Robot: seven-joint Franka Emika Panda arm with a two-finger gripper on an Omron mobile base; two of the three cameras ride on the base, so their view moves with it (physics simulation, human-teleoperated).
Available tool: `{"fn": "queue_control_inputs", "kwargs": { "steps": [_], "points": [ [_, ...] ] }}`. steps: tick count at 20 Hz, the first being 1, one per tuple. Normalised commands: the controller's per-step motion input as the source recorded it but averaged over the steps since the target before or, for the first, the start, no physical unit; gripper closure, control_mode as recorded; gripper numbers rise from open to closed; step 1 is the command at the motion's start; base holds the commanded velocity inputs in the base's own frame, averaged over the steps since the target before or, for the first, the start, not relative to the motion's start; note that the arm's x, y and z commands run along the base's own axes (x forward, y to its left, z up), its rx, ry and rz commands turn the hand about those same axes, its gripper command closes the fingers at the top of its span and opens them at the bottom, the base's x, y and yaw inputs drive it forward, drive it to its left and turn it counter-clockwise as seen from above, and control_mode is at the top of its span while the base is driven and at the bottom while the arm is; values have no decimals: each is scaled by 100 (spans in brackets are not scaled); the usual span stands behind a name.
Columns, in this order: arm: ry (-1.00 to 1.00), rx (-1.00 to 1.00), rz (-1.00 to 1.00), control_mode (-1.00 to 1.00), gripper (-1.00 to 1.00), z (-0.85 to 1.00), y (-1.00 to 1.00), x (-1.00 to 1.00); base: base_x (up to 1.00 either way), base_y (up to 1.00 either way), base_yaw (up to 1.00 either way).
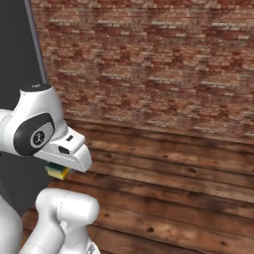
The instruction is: Place the sponge inside the microwave to prepare for sanitizing.
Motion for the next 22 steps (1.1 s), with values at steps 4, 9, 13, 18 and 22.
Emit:
{"fn": "queue_control_inputs", "kwargs": {
  "steps": [4, 9, 13, 18, 22],
  "points": [
    [0, 0, 0, 100, 100, 0, 0, 0, 100, -96, 12],
    [0, 0, 0, 100, 100, 0, 0, 0, 74, -100, -4],
    [0, 0, 0, 100, 100, 0, 0, 0, 79, -94, -19],
    [0, 0, 0, 100, 100, 0, 0, 0, 100, -60, -2],
    [0, 0, 0, 100, 100, 0, 0, 0, 100, -20, 5]
  ]
}}
